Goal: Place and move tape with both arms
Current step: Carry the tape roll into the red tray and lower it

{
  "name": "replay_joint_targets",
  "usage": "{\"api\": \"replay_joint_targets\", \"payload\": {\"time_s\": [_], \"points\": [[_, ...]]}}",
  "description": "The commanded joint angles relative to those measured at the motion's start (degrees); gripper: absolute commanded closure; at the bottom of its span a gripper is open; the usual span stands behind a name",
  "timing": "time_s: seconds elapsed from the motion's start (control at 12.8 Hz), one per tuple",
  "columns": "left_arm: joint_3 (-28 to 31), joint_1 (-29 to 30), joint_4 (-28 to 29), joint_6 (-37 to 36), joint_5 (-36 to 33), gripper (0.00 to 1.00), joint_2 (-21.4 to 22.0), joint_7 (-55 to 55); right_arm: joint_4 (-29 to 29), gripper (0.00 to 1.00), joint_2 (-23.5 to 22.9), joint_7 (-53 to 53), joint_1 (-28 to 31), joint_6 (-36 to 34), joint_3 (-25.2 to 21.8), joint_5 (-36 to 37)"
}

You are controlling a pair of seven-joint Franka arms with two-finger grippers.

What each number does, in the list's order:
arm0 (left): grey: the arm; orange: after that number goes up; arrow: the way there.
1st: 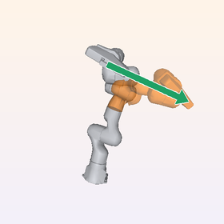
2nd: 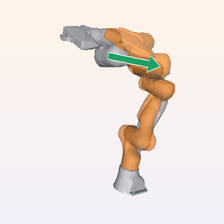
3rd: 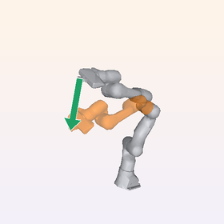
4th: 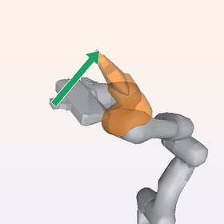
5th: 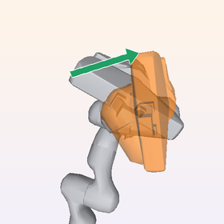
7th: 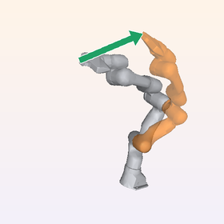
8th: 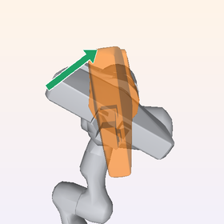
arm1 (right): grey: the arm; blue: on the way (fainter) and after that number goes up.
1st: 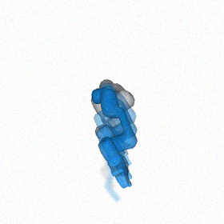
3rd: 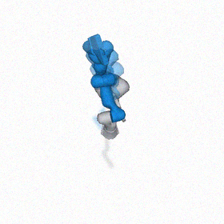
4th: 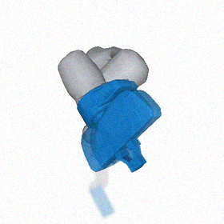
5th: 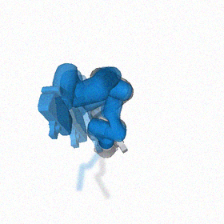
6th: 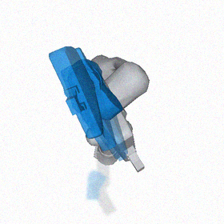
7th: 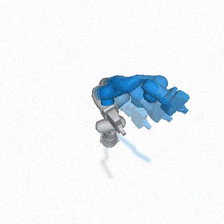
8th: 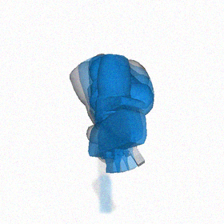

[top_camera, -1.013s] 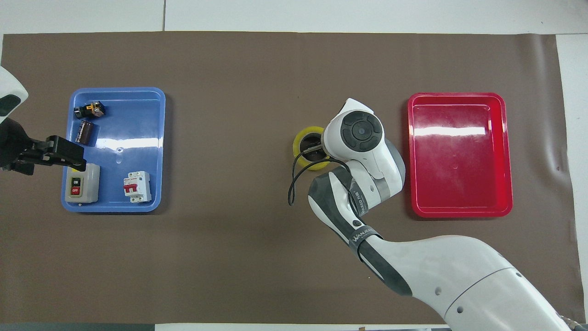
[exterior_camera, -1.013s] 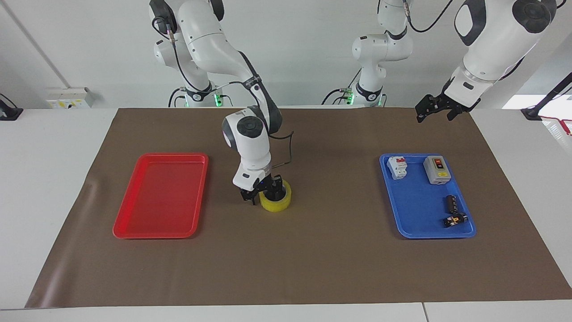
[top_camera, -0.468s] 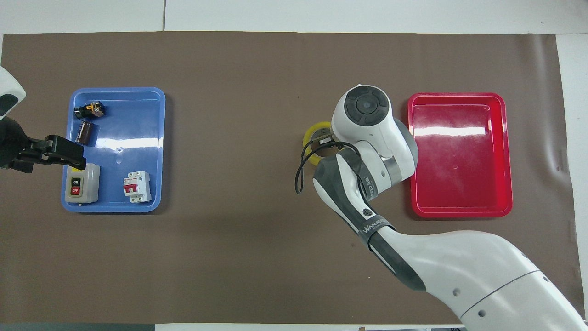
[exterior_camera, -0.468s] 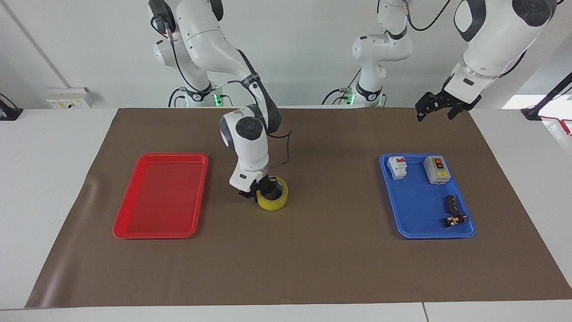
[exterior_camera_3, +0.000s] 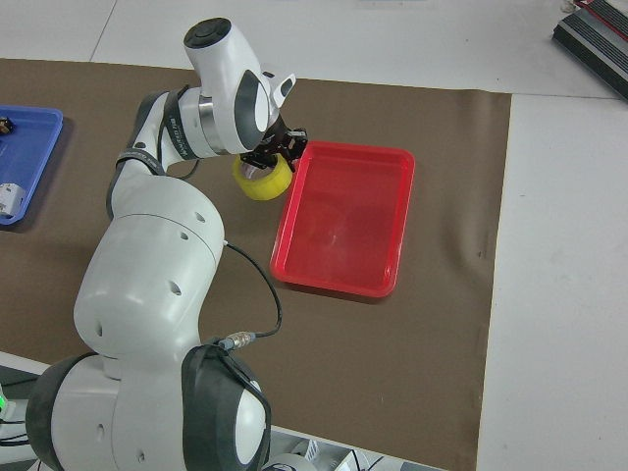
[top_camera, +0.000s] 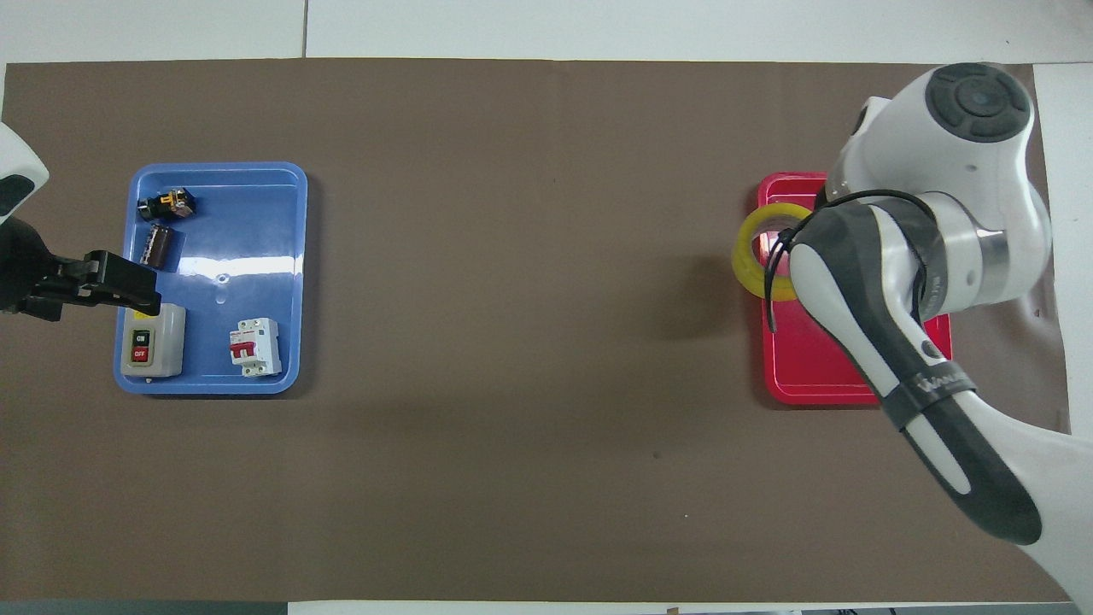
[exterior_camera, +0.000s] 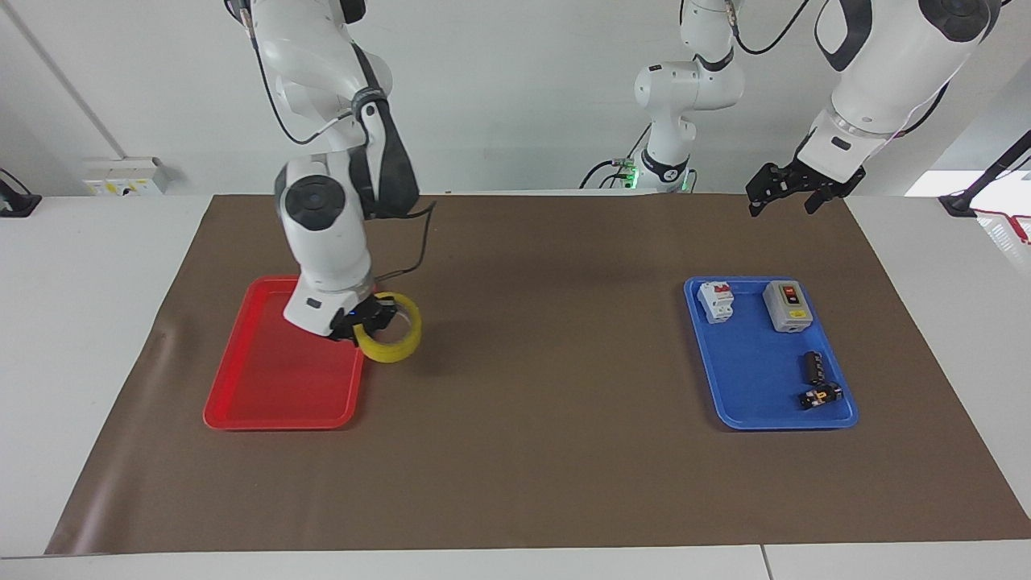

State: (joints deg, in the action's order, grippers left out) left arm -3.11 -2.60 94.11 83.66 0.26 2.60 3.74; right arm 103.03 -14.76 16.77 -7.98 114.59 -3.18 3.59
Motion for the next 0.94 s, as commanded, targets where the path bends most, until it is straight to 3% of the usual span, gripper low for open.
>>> {"api": "replay_joint_targets", "payload": {"time_s": [0.0,0.23,0.86], "points": [[0.13,0.14,0.55,0.36,0.36,0.00,1.09,-0.23,11.46,1.00,3.42,10.01,6.47,11.74,0.90,0.28],[0.21,0.66,0.55,0.45,0.36,0.00,1.09,-0.22,20.09,1.00,4.65,18.01,12.27,22.41,0.90,0.19],[0.30,0.75,0.55,0.45,0.36,0.00,1.09,-0.22,22.21,1.00,4.83,16.37,12.91,23.39,1.07,-0.69]]}}
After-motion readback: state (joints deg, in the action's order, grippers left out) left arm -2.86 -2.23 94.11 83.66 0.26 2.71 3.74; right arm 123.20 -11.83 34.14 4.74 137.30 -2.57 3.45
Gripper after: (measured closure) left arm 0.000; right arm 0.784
